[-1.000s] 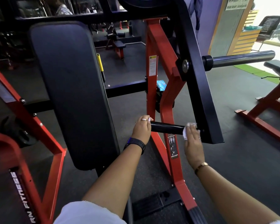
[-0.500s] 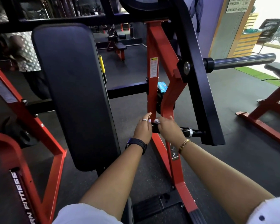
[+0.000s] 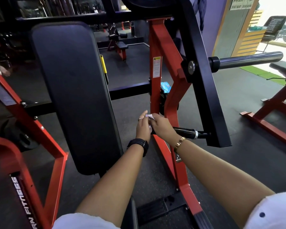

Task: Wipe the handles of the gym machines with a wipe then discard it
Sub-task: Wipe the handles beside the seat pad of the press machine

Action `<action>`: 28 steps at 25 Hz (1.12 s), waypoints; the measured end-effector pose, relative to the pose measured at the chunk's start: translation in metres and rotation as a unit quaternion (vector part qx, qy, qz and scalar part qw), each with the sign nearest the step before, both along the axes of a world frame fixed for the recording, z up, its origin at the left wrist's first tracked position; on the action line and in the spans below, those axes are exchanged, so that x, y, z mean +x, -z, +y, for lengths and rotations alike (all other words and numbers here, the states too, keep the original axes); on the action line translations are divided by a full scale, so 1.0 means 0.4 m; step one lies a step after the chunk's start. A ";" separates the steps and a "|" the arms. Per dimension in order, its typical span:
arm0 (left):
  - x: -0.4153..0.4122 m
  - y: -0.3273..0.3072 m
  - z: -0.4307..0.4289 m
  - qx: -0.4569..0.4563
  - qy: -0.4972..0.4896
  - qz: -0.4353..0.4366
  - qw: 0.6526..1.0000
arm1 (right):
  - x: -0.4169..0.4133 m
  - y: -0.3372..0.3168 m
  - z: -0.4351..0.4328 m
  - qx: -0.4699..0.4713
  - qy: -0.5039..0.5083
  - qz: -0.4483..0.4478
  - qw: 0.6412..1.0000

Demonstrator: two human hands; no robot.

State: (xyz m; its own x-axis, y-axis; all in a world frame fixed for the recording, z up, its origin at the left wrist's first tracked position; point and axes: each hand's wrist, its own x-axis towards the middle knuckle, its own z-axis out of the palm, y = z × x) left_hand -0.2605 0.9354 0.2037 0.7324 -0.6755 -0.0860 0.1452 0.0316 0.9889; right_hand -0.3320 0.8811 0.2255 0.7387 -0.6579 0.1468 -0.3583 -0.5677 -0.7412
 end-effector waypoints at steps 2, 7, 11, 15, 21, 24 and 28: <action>0.004 -0.015 -0.007 -0.020 -0.038 0.130 0.991 | 0.001 -0.009 -0.003 -0.044 -0.061 0.092 0.993; 0.029 -0.008 0.010 -0.053 -0.015 0.260 0.964 | 0.019 -0.033 0.001 -0.193 -0.168 0.225 0.940; 0.053 -0.006 0.022 -0.071 0.004 0.302 0.951 | 0.002 -0.028 -0.007 -0.410 -0.260 0.222 0.846; 0.048 -0.004 0.026 -0.060 0.016 0.289 0.955 | -0.012 0.015 0.008 -0.452 -0.197 0.151 0.857; 0.037 -0.001 0.030 -0.032 0.009 0.270 0.962 | -0.029 0.021 -0.004 -0.465 -0.245 0.134 0.840; 0.035 -0.006 0.025 -0.030 0.004 0.262 0.965 | -0.040 0.049 0.008 -0.481 -0.196 0.102 0.849; 0.042 -0.010 0.029 -0.011 -0.020 0.251 0.968 | 0.004 0.064 0.027 -0.479 -0.171 0.134 0.850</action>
